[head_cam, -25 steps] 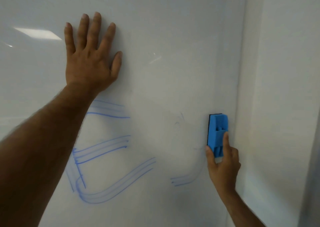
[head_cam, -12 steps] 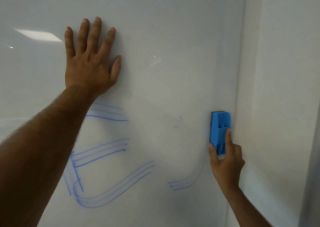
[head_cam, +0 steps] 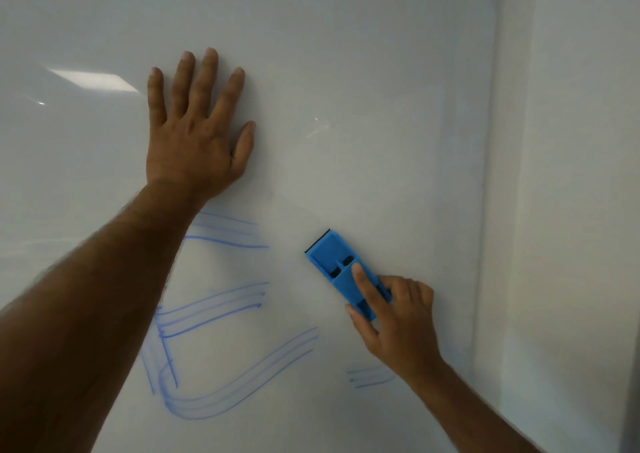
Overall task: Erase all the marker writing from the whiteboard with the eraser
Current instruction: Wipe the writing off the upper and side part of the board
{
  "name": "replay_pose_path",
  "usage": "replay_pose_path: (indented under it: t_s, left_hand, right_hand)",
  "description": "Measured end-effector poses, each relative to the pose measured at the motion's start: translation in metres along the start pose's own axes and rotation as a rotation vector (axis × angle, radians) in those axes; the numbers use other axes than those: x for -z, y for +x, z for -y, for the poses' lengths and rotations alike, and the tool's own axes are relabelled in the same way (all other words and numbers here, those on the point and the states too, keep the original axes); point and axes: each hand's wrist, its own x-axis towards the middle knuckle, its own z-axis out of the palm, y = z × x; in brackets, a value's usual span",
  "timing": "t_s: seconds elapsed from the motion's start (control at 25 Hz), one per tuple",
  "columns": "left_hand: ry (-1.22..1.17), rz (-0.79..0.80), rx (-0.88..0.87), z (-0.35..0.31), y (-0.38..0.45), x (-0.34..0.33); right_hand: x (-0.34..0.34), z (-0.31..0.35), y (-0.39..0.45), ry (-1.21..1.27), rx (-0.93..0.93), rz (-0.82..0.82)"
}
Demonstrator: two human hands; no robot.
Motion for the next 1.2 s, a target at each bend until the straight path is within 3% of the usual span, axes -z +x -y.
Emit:
replay_pose_path:
  t_s: [0.08, 0.24, 0.32, 0.4, 0.6, 0.68, 0.92, 1.0, 1.2]
  left_hand:
    - [-0.01, 0.002, 0.002, 0.002, 0.0, 0.0]
    - [-0.045, -0.001, -0.031, 0.014, -0.001, 0.004]
    - [-0.058, -0.007, -0.058, 0.025, -0.002, 0.007]
    - [-0.061, -0.022, -0.069, 0.035, -0.003, 0.01]
    - [-0.048, -0.039, 0.005, 0.061, -0.01, 0.016]
    - [-0.021, -0.034, 0.038, 0.068, -0.016, 0.019]
    - [0.001, -0.02, 0.014, 0.069, -0.019, 0.017]
    - [-0.001, -0.023, 0.01, 0.07, -0.02, 0.017]
    - [0.012, -0.026, 0.002, 0.07, -0.02, 0.017]
  right_hand:
    - [0.003, -0.011, 0.012, -0.031, -0.014, -0.03]
    - [0.005, -0.013, 0.056, 0.116, -0.355, -0.146]
    - [0.002, -0.002, 0.072, 0.141, -0.39, -0.174]
    - [-0.001, 0.014, 0.079, 0.116, -0.268, -0.165]
    - [-0.002, 0.028, 0.077, -0.016, 0.376, -0.054]
    - [0.001, 0.018, 0.091, -0.025, 0.369, -0.074]
    - [0.004, 0.016, 0.148, 0.098, -0.116, -0.175]
    - [0.001, 0.029, 0.145, 0.094, -0.051, -0.172]
    - [0.0, 0.032, 0.084, -0.005, 0.44, -0.041]
